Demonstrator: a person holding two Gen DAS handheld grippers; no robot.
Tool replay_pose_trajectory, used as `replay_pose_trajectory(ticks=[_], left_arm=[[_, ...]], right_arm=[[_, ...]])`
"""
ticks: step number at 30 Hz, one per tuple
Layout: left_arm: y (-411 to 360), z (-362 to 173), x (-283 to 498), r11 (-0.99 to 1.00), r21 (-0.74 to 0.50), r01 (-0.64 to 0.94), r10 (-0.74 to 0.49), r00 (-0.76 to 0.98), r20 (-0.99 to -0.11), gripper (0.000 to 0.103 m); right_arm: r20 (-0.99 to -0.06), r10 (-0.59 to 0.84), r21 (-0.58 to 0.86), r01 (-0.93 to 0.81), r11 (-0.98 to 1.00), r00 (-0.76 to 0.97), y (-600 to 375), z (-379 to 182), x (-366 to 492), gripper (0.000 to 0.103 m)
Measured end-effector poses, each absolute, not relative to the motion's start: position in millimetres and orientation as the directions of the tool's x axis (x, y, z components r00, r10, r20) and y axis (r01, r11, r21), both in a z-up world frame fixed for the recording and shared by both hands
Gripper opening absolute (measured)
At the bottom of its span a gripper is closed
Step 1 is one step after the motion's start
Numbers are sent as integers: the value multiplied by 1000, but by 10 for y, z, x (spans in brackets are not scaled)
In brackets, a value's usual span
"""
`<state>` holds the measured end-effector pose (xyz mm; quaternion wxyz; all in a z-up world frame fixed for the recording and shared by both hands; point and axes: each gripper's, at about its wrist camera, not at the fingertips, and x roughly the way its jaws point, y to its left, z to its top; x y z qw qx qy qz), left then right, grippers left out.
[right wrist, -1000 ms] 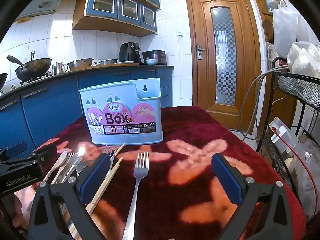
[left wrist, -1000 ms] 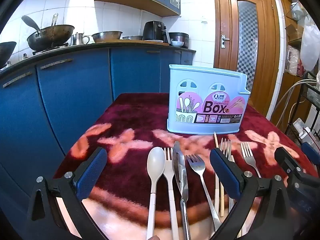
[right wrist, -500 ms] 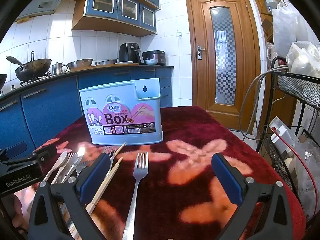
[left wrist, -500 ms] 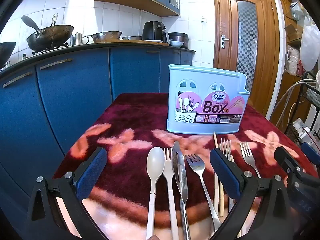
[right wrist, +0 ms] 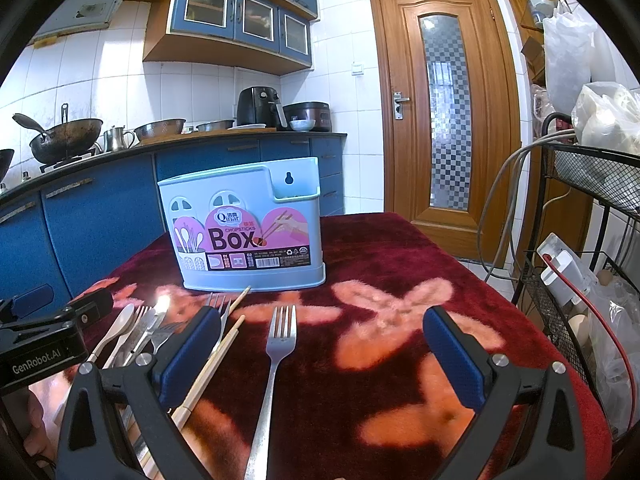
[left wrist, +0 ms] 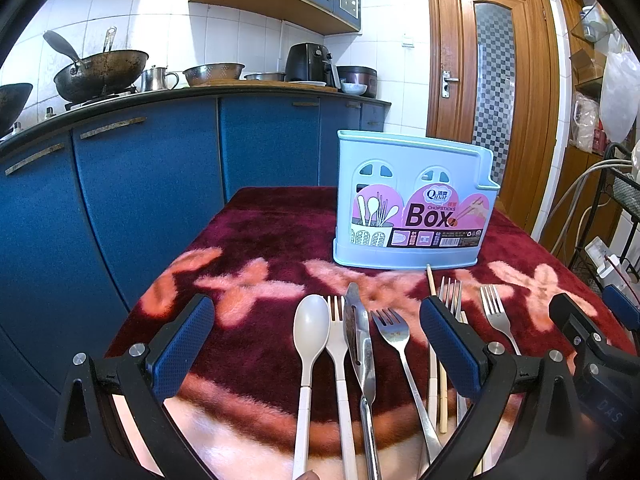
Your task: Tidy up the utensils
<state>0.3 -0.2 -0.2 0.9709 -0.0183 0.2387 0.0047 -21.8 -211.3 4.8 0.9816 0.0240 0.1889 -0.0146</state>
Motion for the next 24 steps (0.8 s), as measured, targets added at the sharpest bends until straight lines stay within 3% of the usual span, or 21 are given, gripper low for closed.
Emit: replay_pose_trajectory(ticks=[24], left_arm=[[-22,26,6,999,-35,-16,-2,888,-459,103]], right_arm=[[-358,-21,41,38,998,934,-2114,64,-246,103]])
